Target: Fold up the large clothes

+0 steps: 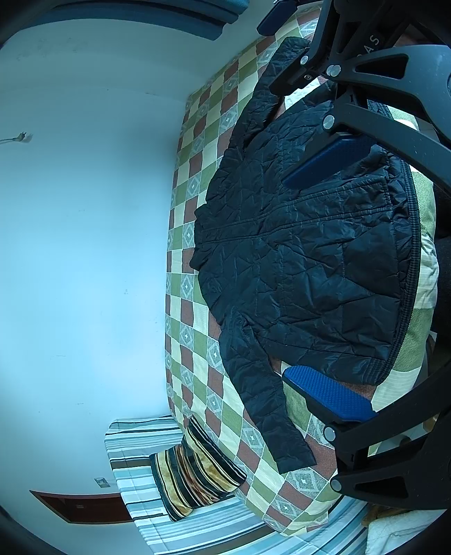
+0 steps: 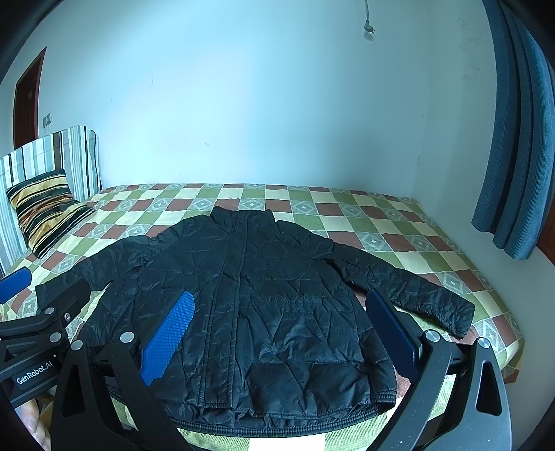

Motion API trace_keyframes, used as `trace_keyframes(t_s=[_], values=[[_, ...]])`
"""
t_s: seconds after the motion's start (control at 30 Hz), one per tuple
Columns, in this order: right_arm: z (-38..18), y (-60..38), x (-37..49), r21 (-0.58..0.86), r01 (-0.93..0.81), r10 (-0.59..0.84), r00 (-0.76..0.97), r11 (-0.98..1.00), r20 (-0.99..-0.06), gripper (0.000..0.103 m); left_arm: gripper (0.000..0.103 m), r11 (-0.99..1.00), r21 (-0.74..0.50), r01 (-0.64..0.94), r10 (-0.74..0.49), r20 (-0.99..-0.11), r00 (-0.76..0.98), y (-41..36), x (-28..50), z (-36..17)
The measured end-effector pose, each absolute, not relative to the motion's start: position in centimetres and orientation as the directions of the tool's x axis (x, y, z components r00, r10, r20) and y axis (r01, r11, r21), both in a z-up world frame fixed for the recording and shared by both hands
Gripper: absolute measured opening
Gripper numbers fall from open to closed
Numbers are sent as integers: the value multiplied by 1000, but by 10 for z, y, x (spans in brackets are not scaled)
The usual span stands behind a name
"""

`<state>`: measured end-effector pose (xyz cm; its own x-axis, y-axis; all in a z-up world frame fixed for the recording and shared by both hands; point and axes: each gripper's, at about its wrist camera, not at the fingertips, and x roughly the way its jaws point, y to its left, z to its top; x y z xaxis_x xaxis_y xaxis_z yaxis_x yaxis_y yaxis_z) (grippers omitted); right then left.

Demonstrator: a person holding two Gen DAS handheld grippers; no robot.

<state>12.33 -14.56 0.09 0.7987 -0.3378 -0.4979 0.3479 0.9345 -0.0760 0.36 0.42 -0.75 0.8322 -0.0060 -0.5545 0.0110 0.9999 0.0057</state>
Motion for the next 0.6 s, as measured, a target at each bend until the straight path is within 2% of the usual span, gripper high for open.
trace_keyframes(t_s=[0.6], values=[[2,-145,123,-78,348,-339,798,934,-499,98,101,1000,5,11,-6,-555,831,4,4,-7]])
